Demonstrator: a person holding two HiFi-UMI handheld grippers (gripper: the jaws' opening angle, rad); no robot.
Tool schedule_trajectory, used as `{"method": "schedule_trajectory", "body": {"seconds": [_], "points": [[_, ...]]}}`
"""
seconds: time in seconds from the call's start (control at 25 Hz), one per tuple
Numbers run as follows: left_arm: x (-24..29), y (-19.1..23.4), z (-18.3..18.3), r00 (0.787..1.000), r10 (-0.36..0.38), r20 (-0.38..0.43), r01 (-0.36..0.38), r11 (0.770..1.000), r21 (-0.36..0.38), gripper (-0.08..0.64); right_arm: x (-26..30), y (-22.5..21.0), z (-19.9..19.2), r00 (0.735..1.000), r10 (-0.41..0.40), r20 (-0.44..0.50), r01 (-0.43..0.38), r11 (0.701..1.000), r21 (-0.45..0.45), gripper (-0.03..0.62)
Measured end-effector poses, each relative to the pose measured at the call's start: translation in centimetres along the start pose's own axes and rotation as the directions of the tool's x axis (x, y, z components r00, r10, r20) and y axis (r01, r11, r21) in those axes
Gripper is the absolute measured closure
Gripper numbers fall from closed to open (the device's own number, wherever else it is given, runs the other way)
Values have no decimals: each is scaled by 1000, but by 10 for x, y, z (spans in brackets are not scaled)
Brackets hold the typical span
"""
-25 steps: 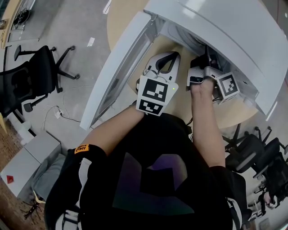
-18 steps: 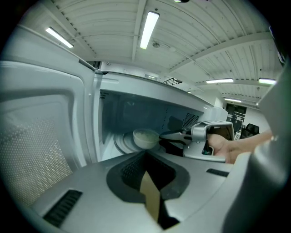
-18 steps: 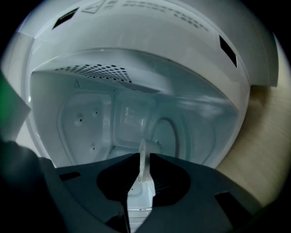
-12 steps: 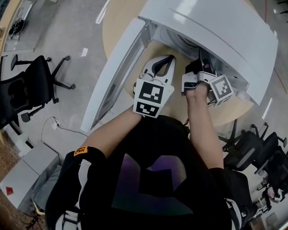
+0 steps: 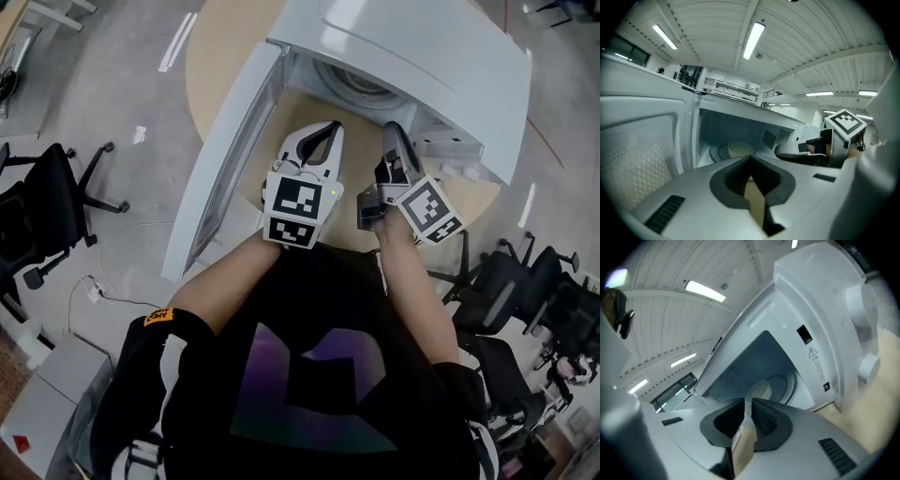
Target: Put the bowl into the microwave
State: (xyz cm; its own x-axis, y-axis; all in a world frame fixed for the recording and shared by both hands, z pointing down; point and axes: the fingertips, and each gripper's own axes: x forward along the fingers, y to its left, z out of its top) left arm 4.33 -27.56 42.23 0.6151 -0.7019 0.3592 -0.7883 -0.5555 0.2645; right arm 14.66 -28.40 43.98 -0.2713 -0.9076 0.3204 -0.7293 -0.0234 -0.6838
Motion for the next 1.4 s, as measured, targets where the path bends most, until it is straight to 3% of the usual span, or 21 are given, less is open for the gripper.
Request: {"method": "schedule_trajectory", "body": {"seconds": [0.2, 0.48, 0.72, 0.96, 1.4], "points": [[-5, -25, 4, 997, -74, 20, 74, 997, 22, 514, -28, 14, 2, 1000, 2, -16, -5, 983, -181, 537], [-12, -43, -24, 992, -124, -27, 124, 992, -2, 514, -70, 29, -13, 998, -1, -64, -25, 921, -389, 560], [-23, -76, -23, 987, -156, -29, 157, 987, 33, 514, -109, 29, -16, 997, 18, -78, -50, 901, -431, 563], [-37, -118, -37, 991, -125, -50, 126, 992, 28, 514, -151, 8, -6, 997, 45, -70, -72, 894, -443, 563], [-72, -231, -75, 998, -48, -46, 51, 995, 81, 514, -260, -31, 0, 988, 127, -90, -155, 812, -563, 564]]}}
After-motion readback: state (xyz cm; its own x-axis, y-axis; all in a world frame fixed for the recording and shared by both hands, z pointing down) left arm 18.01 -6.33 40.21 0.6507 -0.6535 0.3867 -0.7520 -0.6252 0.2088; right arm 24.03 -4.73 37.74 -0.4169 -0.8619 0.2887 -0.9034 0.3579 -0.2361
